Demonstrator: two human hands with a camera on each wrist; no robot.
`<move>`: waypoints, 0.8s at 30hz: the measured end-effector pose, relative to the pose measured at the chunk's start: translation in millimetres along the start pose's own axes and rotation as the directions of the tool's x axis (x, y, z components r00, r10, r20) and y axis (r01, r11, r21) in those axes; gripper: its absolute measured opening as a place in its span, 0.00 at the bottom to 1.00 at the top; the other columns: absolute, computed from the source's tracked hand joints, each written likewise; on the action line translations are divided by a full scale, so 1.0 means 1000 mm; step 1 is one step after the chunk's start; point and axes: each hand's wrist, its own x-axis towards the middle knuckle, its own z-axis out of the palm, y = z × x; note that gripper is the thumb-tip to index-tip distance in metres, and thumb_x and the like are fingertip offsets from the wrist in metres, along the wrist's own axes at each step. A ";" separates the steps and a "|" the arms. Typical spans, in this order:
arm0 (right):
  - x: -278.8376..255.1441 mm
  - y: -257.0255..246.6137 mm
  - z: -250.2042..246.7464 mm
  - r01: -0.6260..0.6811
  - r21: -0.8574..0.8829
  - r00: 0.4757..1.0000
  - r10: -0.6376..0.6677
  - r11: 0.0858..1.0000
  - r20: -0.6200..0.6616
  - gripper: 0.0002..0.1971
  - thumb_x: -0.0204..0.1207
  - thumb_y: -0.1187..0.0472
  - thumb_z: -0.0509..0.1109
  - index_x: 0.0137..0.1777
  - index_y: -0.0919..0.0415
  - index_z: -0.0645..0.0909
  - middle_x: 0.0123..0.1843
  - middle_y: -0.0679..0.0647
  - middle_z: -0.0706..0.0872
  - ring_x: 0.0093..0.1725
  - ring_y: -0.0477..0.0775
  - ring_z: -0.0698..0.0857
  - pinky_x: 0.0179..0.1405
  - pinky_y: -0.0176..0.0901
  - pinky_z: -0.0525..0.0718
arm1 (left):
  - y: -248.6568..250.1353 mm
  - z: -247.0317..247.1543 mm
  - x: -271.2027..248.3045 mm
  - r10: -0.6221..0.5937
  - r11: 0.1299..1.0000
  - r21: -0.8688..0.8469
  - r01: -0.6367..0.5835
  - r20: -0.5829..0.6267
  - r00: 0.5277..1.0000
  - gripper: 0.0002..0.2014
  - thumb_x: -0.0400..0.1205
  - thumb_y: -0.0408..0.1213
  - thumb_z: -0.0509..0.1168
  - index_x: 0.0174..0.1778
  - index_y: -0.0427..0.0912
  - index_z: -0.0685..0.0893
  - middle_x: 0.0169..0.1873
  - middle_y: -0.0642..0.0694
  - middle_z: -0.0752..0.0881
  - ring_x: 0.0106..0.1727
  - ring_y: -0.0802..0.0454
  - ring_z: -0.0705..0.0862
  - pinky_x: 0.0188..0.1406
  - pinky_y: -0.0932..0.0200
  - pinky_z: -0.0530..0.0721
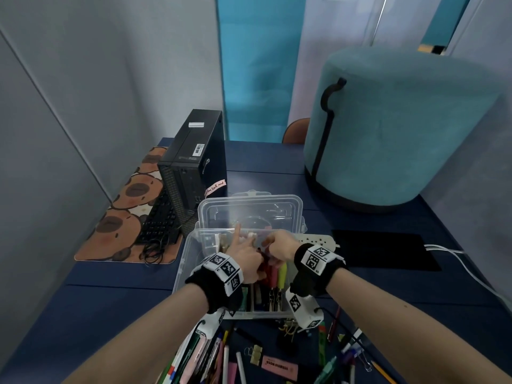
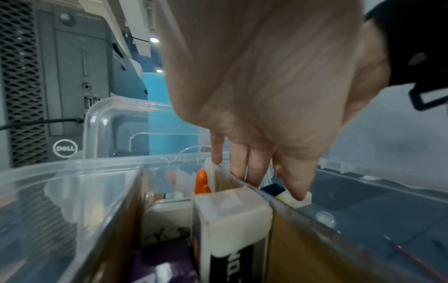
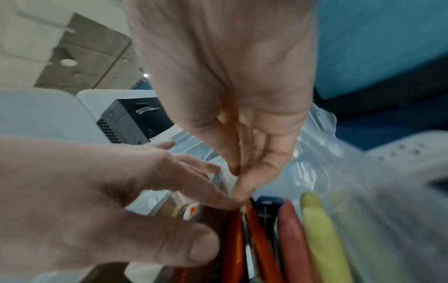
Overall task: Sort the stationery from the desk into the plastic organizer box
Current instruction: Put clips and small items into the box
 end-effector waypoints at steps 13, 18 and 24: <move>0.002 0.020 0.003 0.137 -0.658 0.987 -0.159 0.741 0.025 0.09 0.77 0.65 0.65 0.52 0.61 0.85 0.52 0.58 0.88 0.54 0.61 0.86 0.48 0.49 0.83 | 0.003 -0.004 0.012 -0.026 0.996 0.089 0.027 -0.019 0.999 0.14 0.79 0.48 0.65 0.58 0.50 0.87 0.68 0.49 0.82 0.83 0.47 0.55 0.65 0.30 0.21; 0.001 0.020 0.003 0.152 -0.631 0.984 -0.179 0.761 0.020 0.06 0.76 0.63 0.64 0.38 0.58 0.79 0.45 0.57 0.86 0.45 0.59 0.84 0.40 0.45 0.79 | 0.002 -0.004 0.013 0.012 0.999 0.050 -0.012 0.006 1.000 0.19 0.80 0.52 0.64 0.67 0.57 0.81 0.79 0.48 0.68 0.85 0.46 0.48 0.69 0.25 0.24; -0.005 0.024 0.002 0.161 -0.576 0.981 -0.195 0.802 0.002 0.08 0.77 0.59 0.64 0.46 0.59 0.85 0.46 0.55 0.88 0.45 0.58 0.86 0.46 0.48 0.87 | 0.002 0.008 0.014 0.016 0.993 0.119 -0.017 0.009 1.000 0.30 0.75 0.70 0.57 0.66 0.55 0.82 0.74 0.50 0.75 0.84 0.44 0.49 0.66 0.26 0.21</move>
